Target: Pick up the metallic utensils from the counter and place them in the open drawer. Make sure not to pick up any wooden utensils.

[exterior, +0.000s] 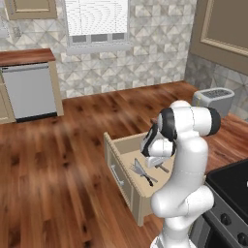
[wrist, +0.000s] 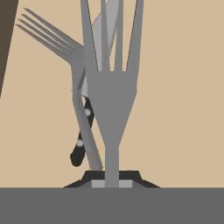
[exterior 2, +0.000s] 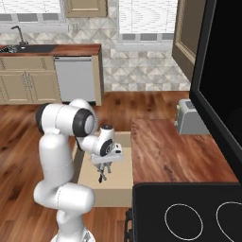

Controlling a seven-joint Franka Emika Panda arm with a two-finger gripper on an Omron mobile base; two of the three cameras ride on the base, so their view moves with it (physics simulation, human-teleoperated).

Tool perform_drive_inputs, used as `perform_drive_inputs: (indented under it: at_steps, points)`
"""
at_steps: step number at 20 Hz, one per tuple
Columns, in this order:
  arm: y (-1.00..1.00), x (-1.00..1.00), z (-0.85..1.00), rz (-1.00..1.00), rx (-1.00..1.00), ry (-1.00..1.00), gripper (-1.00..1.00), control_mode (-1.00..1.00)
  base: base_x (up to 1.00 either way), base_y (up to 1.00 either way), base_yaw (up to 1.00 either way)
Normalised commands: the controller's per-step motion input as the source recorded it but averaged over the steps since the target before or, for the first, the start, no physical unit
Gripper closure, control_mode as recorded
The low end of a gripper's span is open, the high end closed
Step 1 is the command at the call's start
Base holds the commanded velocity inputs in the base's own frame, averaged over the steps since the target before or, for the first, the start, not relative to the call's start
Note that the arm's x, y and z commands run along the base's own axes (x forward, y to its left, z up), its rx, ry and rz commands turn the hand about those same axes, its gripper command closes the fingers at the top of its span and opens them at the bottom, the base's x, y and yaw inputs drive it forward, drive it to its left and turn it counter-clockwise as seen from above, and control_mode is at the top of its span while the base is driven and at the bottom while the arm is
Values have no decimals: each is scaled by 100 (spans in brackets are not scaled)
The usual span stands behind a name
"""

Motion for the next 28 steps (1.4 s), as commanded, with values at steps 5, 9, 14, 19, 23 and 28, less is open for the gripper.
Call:
perform_drive_inputs:
  at_steps: [5,9,14,19,23,28]
  points:
    - [0,0,-25,0,0,0,100,-100,0,0,0]
    - [-16,10,-32,-1,0,0,100,-100,0,0,0]
    - [-23,25,-18,-3,0,0,100,-100,0,0,0]
    - [-1,6,-8,0,0,0,100,-100,0,0,0]
    - [0,23,-41,0,0,0,100,-100,0,0,0]
    - [0,6,-9,0,0,0,100,-100,0,0,0]
